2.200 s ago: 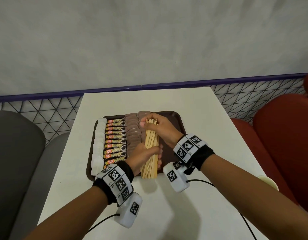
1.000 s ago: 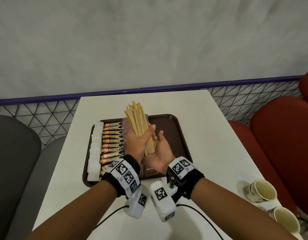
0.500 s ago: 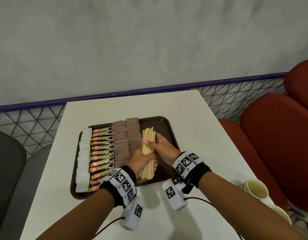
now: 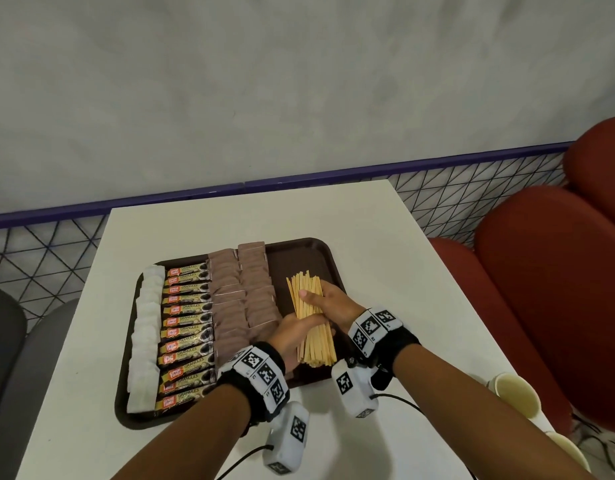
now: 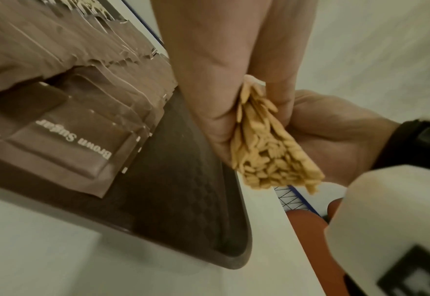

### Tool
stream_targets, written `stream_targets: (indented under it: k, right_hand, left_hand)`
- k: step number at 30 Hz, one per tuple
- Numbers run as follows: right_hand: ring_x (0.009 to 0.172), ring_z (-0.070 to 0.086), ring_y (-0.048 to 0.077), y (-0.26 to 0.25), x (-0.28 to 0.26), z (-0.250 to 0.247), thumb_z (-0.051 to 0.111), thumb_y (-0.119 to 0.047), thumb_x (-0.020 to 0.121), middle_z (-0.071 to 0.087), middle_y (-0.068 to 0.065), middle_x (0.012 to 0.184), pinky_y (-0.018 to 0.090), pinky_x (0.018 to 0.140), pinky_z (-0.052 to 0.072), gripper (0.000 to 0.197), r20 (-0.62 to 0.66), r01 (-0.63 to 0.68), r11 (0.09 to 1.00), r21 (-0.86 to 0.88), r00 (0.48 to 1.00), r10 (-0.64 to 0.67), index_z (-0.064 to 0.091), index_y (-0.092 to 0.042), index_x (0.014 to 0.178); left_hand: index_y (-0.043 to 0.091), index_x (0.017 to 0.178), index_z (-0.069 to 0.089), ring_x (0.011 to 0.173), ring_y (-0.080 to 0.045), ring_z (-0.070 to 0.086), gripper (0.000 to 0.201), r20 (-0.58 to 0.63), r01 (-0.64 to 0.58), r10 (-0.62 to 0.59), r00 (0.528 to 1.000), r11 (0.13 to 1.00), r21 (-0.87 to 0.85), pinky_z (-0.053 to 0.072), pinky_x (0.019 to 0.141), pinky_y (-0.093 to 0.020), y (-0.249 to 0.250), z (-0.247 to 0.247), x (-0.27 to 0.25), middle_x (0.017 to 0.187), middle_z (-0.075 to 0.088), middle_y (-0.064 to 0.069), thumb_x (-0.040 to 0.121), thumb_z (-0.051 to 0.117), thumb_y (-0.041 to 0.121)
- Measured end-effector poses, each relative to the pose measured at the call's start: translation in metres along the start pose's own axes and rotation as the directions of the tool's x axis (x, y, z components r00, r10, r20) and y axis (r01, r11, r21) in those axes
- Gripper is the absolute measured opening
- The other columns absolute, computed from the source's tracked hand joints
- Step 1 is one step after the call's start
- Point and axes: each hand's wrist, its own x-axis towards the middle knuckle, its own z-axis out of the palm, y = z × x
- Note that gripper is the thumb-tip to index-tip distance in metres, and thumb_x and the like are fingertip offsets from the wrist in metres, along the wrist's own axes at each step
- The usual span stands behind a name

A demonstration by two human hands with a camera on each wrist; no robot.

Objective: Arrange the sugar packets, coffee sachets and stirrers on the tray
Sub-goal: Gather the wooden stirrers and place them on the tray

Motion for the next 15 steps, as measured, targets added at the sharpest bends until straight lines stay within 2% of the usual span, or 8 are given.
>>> stream_targets:
  k: [3, 5, 10, 13, 15]
  right_hand:
    - [0.107, 0.058, 0.023, 0.002, 0.005, -0.006, 0.049, -0.028, 0.094, 0.061, 0.011, 0.113, 0.043, 0.103, 0.043, 0.034, -0.010, -0.023, 0.998, -0.060, 1.000, 0.022, 0.051, -0.008, 0.121]
    - [0.109, 0.058, 0.023, 0.001, 0.007, -0.009, 0.049, -0.029, 0.094, 0.061, 0.008, 0.112, 0.044, 0.104, 0.042, 0.033, -0.018, -0.038, 0.997, -0.063, 0.999, 0.037, 0.051, -0.011, 0.121]
    - [0.114, 0.056, 0.029, -0.002, 0.016, -0.016, 0.043, -0.032, 0.096, 0.059, 0.016, 0.121, 0.042, 0.104, 0.041, 0.036, -0.034, -0.085, 0.993, -0.086, 0.996, 0.083, 0.052, -0.009, 0.121]
    - [0.117, 0.054, 0.026, 0.016, 0.036, -0.024, 0.039, -0.045, 0.094, 0.056, 0.012, 0.126, 0.045, 0.106, 0.040, 0.050, -0.116, -0.174, 0.982, -0.072, 0.979, 0.165, 0.047, -0.011, 0.130]
    - [0.120, 0.051, 0.025, 0.021, 0.041, -0.028, 0.035, -0.043, 0.095, 0.053, 0.013, 0.130, 0.045, 0.107, 0.038, 0.051, -0.158, -0.201, 0.979, -0.018, 0.968, 0.196, 0.045, -0.009, 0.132]
  left_hand:
    - [-0.005, 0.114, 0.058, 0.088, -0.033, 0.064, 0.026, -0.008, -0.004, 0.004, 1.000, 1.000, 0.017, 0.054, 0.076, -0.039, -0.002, 0.002, 0.011, 0.103, 0.064, -0.027, 0.089, 0.056, 0.002]
    - [-0.003, 0.113, 0.058, 0.095, -0.036, 0.064, 0.025, -0.010, -0.012, 0.012, 1.000, 1.000, 0.018, 0.054, 0.078, -0.040, -0.002, 0.003, 0.018, 0.108, 0.064, -0.028, 0.089, 0.056, 0.001]
    - [0.001, 0.108, 0.061, 0.086, -0.029, 0.066, 0.022, -0.044, -0.036, 0.038, 0.998, 0.999, 0.029, 0.054, 0.076, -0.037, -0.004, 0.010, 0.039, 0.094, 0.068, -0.018, 0.087, 0.056, -0.002]
    - [0.006, 0.102, 0.062, 0.087, -0.028, 0.064, 0.019, -0.092, -0.060, 0.065, 0.994, 0.996, 0.066, 0.052, 0.078, -0.036, -0.007, 0.012, 0.051, 0.095, 0.066, -0.016, 0.086, 0.057, -0.002]
    - [0.007, 0.100, 0.062, 0.085, -0.027, 0.062, 0.017, -0.121, -0.071, 0.084, 0.989, 0.991, 0.110, 0.051, 0.079, -0.036, -0.009, 0.011, 0.060, 0.094, 0.065, -0.015, 0.086, 0.057, -0.002]
